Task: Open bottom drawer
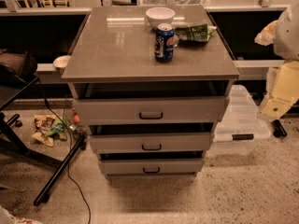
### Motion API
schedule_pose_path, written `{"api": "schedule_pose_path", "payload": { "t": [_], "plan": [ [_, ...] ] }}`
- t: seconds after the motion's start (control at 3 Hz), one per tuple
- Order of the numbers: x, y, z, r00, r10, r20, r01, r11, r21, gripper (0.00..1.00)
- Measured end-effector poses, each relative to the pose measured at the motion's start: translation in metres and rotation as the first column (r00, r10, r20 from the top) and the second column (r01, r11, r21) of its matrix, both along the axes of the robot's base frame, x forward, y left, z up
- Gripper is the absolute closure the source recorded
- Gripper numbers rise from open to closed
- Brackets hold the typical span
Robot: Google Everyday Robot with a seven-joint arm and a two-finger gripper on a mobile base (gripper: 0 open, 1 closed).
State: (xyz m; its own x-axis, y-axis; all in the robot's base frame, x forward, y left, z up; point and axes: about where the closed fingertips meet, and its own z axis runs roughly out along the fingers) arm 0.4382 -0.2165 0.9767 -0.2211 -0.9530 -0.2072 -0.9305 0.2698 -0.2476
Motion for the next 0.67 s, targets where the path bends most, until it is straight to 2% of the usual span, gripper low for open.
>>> {"api": "schedule_pose_path", "payload": {
  "t": [0.67],
  "plan": [
    [0.0, 0.0086, -0.011, 1.0, 0.008, 0.0, -0.008, 1.0, 0.015, 0.0]
  ]
}}
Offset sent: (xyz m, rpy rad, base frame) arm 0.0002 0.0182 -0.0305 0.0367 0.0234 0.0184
